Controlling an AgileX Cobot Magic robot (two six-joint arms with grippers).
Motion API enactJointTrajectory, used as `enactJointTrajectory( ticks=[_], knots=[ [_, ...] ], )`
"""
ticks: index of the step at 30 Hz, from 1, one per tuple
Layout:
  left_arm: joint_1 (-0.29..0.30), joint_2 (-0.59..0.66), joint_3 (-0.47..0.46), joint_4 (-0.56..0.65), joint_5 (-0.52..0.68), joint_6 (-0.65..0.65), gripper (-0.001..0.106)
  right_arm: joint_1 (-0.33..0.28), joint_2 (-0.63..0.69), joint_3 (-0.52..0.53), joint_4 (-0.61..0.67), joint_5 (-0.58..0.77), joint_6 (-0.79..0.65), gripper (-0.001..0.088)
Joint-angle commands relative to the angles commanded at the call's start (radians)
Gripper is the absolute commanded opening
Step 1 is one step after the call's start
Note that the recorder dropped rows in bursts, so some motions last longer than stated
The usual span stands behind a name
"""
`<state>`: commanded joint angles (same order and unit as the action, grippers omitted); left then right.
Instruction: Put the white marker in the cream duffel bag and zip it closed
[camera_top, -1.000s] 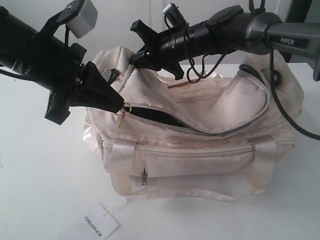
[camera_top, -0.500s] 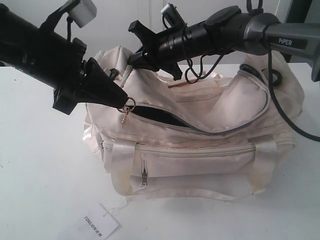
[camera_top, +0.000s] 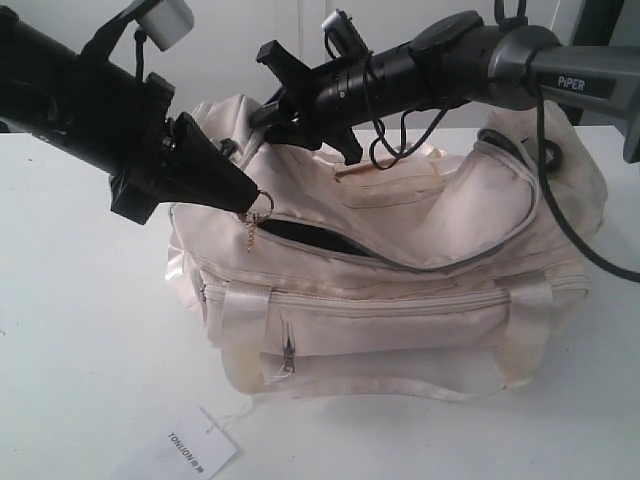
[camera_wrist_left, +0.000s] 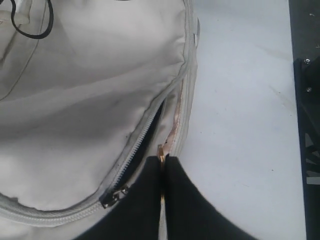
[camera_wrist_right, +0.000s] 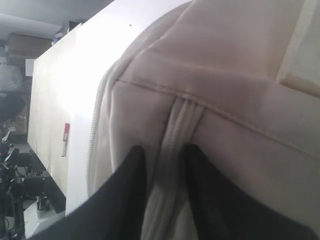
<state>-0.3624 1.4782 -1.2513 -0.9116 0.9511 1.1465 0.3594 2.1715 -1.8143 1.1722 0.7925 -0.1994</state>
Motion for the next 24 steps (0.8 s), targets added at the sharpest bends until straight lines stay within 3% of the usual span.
enactJointTrajectory(
  ticks=[5,10,15,24],
  knots=[
    [0.0,0.0,0.0,0.004,0.0,0.0,0.017,-0.018,-0.012,0.0,-0.007,0.106,0.028,0.0491],
    [0.0,0.0,0.0,0.004,0.002,0.0,0.032,-0.03,-0.056,0.0,-0.026,0.148,0.028,0.0523],
    [0.0,0.0,0.0,0.036,0.004,0.0,0.032,-0.034,-0.111,0.0,-0.098,0.17,0.057,0.0523],
    [0.002,-0.002,0.0,0.046,0.008,-0.09,0.032,-0.034,-0.218,0.0,-0.374,0.224,0.16,0.0523]
  ],
)
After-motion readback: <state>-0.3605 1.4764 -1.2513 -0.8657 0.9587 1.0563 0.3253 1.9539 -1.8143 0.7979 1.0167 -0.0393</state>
